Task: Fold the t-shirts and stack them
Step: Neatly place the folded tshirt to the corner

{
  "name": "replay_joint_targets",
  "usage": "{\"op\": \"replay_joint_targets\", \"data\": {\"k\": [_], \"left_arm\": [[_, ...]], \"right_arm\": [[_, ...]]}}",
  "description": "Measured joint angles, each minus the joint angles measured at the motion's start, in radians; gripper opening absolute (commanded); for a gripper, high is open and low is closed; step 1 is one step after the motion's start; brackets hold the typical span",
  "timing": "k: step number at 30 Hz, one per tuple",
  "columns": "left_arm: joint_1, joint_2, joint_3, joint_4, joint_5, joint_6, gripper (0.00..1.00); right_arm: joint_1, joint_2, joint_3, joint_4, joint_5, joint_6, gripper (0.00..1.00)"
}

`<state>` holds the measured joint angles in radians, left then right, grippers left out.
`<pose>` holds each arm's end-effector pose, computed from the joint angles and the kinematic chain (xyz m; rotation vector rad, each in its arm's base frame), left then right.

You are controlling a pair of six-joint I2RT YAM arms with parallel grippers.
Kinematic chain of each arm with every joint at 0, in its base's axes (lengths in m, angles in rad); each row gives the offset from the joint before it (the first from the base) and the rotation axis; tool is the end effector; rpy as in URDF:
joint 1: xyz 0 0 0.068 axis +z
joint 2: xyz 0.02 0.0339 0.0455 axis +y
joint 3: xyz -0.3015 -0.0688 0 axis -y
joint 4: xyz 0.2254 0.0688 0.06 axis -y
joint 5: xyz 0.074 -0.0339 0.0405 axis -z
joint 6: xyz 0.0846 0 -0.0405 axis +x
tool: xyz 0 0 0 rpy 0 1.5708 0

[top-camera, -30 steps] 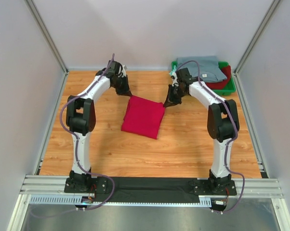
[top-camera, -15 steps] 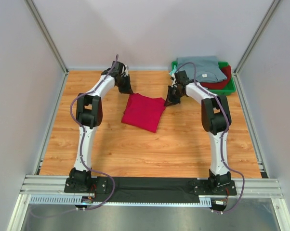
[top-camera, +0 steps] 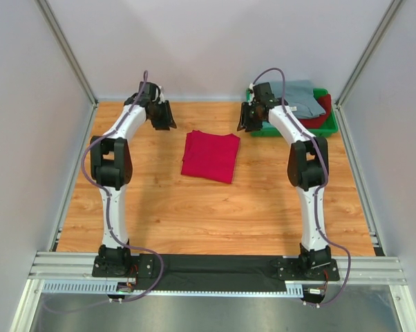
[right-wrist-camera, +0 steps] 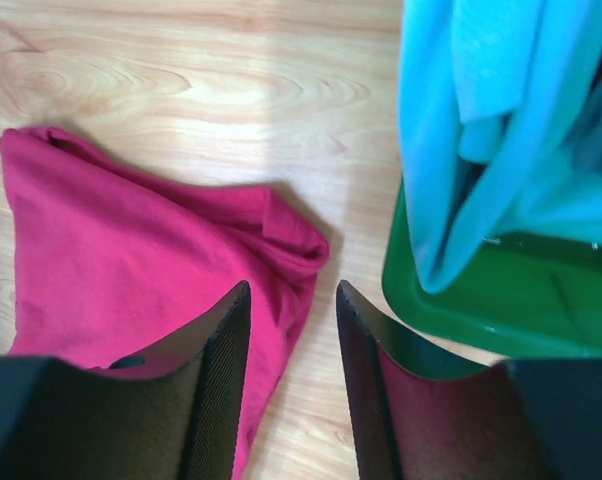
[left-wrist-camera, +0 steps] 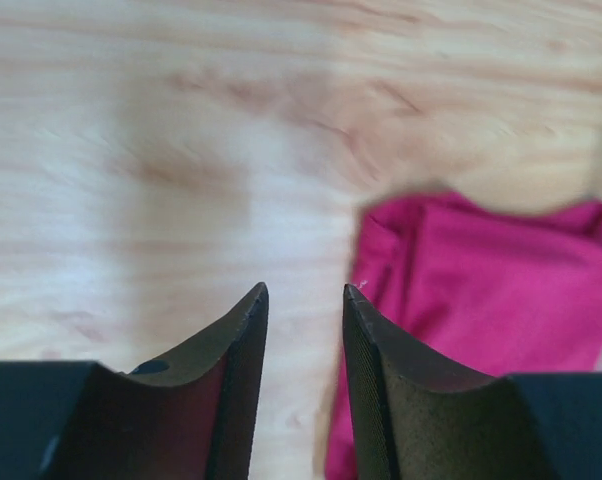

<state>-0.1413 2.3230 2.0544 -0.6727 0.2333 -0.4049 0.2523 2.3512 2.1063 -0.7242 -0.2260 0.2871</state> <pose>0.5430 -0.0970 0.2053 -0.2387 2.5407 -0.5117 0.5316 0.1566 0.2023 -0.0459 2.5782 0.4949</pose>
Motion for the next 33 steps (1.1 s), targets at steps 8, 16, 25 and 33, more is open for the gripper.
{"op": "replay_joint_targets", "data": {"k": [8,16,25,33], "left_arm": [[-0.050,-0.243,-0.305,0.120,0.235,0.003,0.47],[-0.108,-0.150,-0.283,0.160,0.269,0.011,0.36],[-0.101,-0.087,-0.267,0.160,0.224,0.011,0.32],[-0.100,0.006,-0.100,0.141,0.199,0.011,0.34]], "right_arm": [[0.001,-0.103,-0.171,-0.045,-0.053,0.042,0.43],[0.007,-0.227,-0.397,0.044,-0.214,0.128,0.42],[0.009,-0.229,-0.480,0.101,-0.307,0.164,0.36],[0.023,-0.251,-0.566,0.140,-0.356,0.197,0.40]]}}
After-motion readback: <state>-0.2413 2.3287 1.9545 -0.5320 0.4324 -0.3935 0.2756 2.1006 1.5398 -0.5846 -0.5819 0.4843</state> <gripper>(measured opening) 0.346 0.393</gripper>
